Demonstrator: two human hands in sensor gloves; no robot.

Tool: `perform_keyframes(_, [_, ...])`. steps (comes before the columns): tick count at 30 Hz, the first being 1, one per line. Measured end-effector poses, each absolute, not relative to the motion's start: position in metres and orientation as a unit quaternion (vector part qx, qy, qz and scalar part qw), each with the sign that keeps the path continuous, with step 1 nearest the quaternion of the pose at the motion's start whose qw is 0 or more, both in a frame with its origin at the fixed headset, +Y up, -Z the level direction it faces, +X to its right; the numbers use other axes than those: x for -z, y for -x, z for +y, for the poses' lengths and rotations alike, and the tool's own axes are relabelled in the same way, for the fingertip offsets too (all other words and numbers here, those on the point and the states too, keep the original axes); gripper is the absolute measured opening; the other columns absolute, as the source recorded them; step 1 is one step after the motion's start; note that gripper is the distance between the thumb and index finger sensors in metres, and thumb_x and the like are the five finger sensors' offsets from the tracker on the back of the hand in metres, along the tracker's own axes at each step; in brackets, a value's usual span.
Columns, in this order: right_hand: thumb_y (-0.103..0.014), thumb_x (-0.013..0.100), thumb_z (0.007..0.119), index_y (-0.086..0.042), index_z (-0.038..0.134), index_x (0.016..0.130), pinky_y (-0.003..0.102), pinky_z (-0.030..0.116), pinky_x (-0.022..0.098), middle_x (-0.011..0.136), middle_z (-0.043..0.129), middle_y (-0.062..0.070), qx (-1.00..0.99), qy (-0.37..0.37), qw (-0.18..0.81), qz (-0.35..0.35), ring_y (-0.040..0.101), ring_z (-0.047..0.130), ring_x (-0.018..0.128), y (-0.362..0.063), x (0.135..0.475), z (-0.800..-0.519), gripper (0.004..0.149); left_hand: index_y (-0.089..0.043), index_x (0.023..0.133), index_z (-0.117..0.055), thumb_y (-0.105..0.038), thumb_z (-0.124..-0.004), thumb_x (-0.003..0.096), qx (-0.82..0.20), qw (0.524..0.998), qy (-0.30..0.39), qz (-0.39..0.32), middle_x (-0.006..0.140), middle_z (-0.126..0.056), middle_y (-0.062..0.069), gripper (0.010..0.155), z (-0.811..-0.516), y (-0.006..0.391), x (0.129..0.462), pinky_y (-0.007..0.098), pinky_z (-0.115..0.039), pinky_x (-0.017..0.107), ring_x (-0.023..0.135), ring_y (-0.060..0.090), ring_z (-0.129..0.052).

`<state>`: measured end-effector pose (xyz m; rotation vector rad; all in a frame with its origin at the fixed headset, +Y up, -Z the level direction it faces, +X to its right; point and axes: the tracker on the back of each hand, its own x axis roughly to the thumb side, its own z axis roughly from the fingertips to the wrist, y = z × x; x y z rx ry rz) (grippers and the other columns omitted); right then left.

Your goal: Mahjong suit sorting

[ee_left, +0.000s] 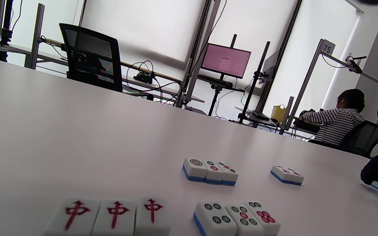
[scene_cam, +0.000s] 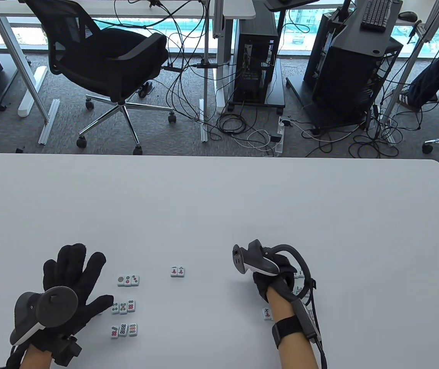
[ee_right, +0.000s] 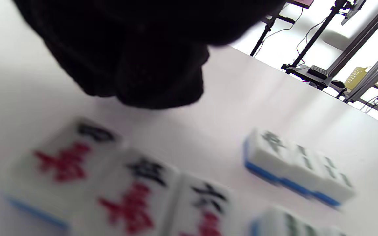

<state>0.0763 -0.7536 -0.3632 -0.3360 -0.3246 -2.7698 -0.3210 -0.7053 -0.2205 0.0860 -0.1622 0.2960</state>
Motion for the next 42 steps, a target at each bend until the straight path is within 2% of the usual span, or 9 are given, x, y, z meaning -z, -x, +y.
perform_keyframes(4, [-0.035,0.034,0.088,-0.007,0.079,0.083,0.024,0.079,0.001,0.035,0.098,0.002,0.978,0.180,0.090,-0.050,0.010,0.088,0.005,-0.018,0.352,-0.746,0.058,-0.045,0.108,-0.019,-0.079,-0.058,0.0348,-0.144,0.985,-0.041,-0.081,0.112,0.010,-0.014,0.090,-0.706,0.320,0.221,0.058,-0.003,0.078,0.112,0.019,0.007])
perform_keyframes(6, [-0.036,0.034,0.088,-0.006,0.079,0.083,0.024,0.079,0.001,0.036,0.098,0.001,0.972,0.211,0.095,-0.029,0.010,0.088,0.006,0.006,0.346,-0.747,0.058,-0.045,0.108,-0.019,-0.079,-0.058,0.0349,-0.144,0.985,-0.040,-0.082,0.112,0.010,-0.014,0.090,-0.706,0.320,0.221,0.058,-0.003,0.078,0.112,0.019,0.007])
perform_keyframes(9, [-0.037,0.034,0.088,-0.006,0.080,0.083,0.024,0.080,0.003,0.038,0.099,0.002,0.962,0.248,0.112,-0.036,0.010,0.089,0.007,0.037,0.340,-0.753,0.058,-0.045,0.108,-0.019,-0.079,-0.058,0.0349,-0.146,0.985,-0.041,-0.083,0.112,0.010,-0.014,0.090,-0.705,0.320,0.220,0.058,-0.003,0.078,0.112,0.019,0.007])
perform_keyframes(19, [-0.037,0.036,0.087,-0.006,0.080,0.082,0.025,0.081,0.004,0.040,0.099,0.003,0.960,0.249,0.115,-0.063,0.011,0.089,0.009,0.066,0.344,-0.765,0.056,-0.045,0.108,-0.019,-0.079,-0.059,0.0348,-0.156,0.983,-0.050,-0.087,0.112,0.010,-0.014,0.090,-0.702,0.320,0.219,0.058,-0.003,0.078,0.112,0.019,0.007])
perform_keyframes(24, [-0.039,0.037,0.084,-0.009,0.078,0.086,0.026,0.081,0.005,0.041,0.099,0.003,0.961,0.245,0.122,-0.041,0.012,0.090,0.010,0.064,0.344,-0.765,0.057,-0.045,0.108,-0.020,-0.079,-0.059,0.0349,-0.157,0.982,-0.054,-0.090,0.112,0.010,-0.014,0.090,-0.702,0.320,0.218,0.058,-0.003,0.078,0.112,0.019,0.007])
perform_keyframes(30, [-0.041,0.037,0.082,-0.010,0.072,0.091,0.026,0.082,0.007,0.045,0.099,0.004,0.962,0.249,0.108,-0.026,0.013,0.091,0.013,0.046,0.336,-0.749,0.063,-0.045,0.108,-0.020,-0.079,-0.059,0.0351,-0.157,0.982,-0.053,-0.093,0.112,0.010,-0.014,0.089,-0.702,0.320,0.218,0.058,-0.003,0.078,0.112,0.019,0.007])
perform_keyframes(35, [-0.041,0.037,0.082,-0.011,0.071,0.092,0.026,0.083,0.008,0.046,0.099,0.004,0.961,0.237,0.139,-0.029,0.013,0.092,0.014,0.010,0.329,-0.733,0.063,-0.045,0.108,-0.020,-0.079,-0.059,0.0352,-0.154,0.982,-0.051,-0.095,0.112,0.009,-0.014,0.089,-0.702,0.318,0.218,0.058,-0.003,0.078,0.112,0.019,0.007])
perform_keyframes(42, [-0.040,0.038,0.082,-0.011,0.072,0.091,0.026,0.082,0.007,0.046,0.099,0.004,0.963,0.168,0.183,-0.101,0.012,0.091,0.013,-0.064,0.324,-0.728,0.062,-0.045,0.108,-0.020,-0.079,-0.059,0.0351,-0.149,0.983,-0.046,-0.095,0.112,0.009,-0.014,0.089,-0.703,0.317,0.217,0.058,-0.003,0.078,0.112,0.019,0.007])
